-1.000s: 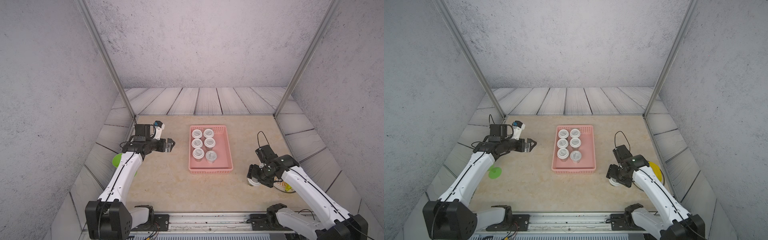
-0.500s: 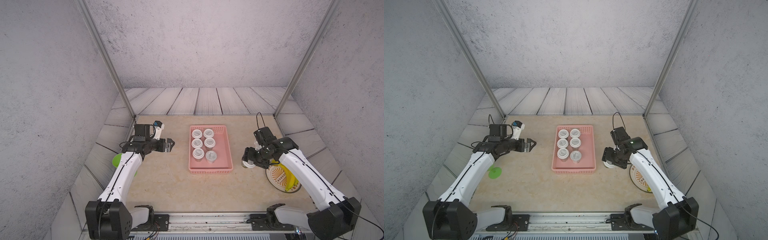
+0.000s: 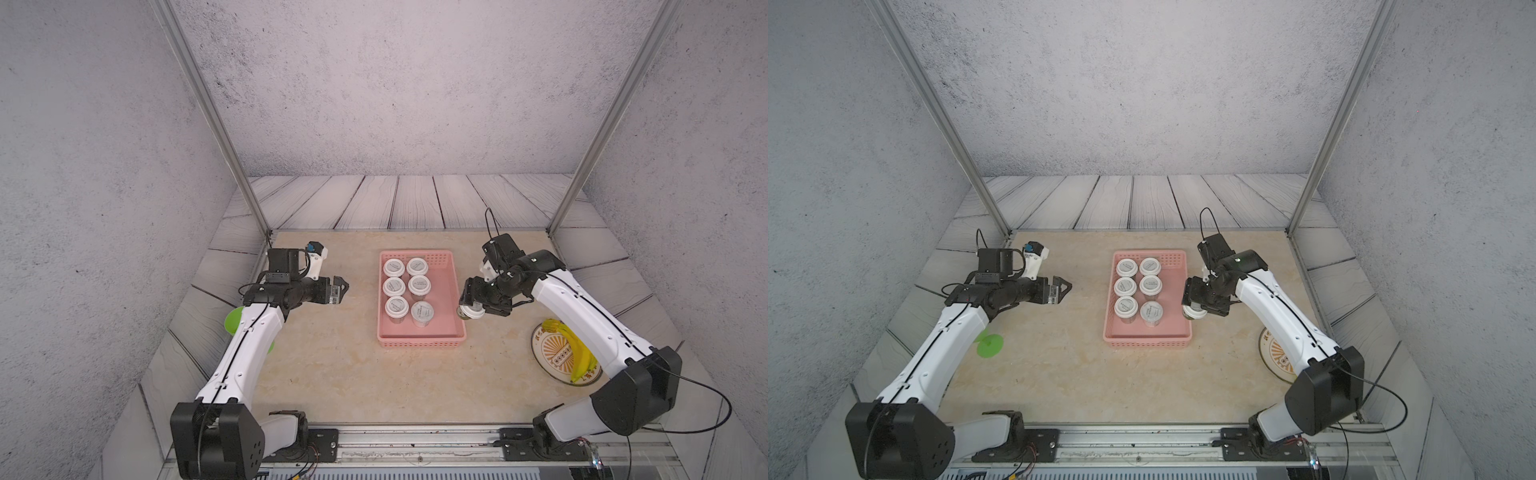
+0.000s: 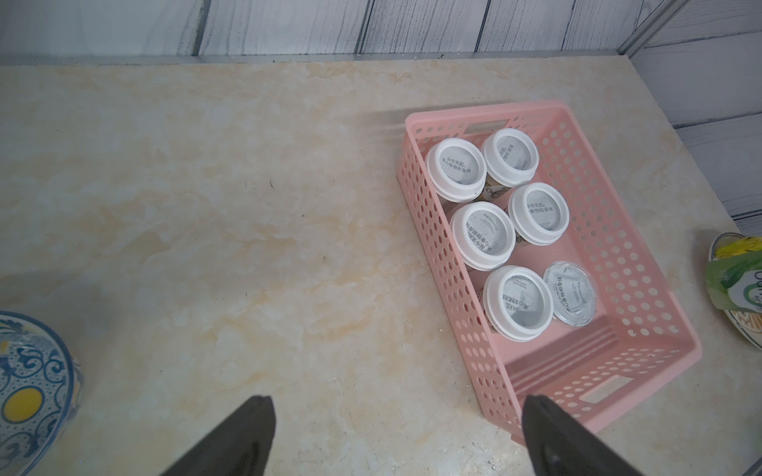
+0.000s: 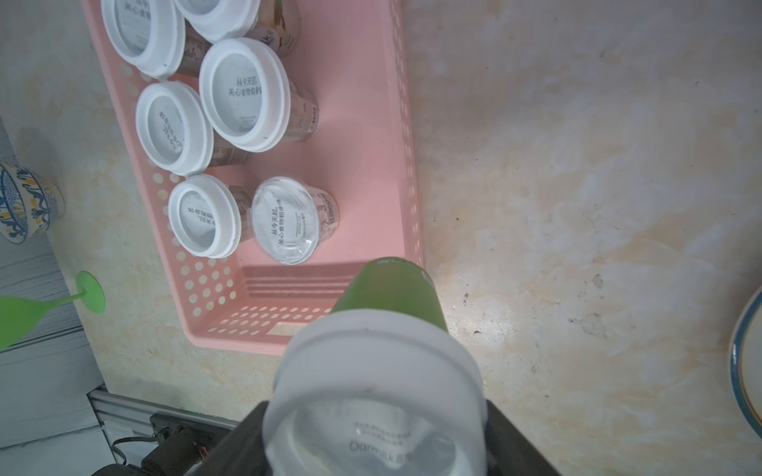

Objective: Put the yogurt in the basket
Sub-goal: Place the yogurt in the basket.

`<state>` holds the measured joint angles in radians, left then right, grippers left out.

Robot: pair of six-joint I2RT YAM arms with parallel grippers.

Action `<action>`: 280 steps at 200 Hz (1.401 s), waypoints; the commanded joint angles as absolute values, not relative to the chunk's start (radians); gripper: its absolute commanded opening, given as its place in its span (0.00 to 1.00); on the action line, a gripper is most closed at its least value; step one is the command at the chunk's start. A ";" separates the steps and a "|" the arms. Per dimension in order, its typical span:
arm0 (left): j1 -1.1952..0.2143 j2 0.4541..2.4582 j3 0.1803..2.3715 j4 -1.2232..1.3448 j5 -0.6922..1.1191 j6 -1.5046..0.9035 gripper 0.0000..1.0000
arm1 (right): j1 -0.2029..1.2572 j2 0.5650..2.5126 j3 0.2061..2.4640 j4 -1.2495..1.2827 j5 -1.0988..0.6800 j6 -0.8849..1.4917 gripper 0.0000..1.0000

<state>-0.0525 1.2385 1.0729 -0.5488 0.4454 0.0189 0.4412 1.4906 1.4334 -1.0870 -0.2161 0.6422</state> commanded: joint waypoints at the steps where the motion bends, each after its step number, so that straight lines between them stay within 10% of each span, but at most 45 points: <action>1: -0.039 1.221 1.064 -0.548 0.451 0.031 0.99 | 0.474 1.525 1.456 -1.077 -0.231 0.633 0.74; 280: -0.030 1.216 1.053 -0.540 0.462 0.030 0.99 | 0.565 1.876 1.535 -1.034 -0.194 0.556 0.72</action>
<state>-0.0395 1.2297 1.0664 -0.5480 0.4465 0.0196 0.5602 1.8599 1.5341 -1.0443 -0.2081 0.5671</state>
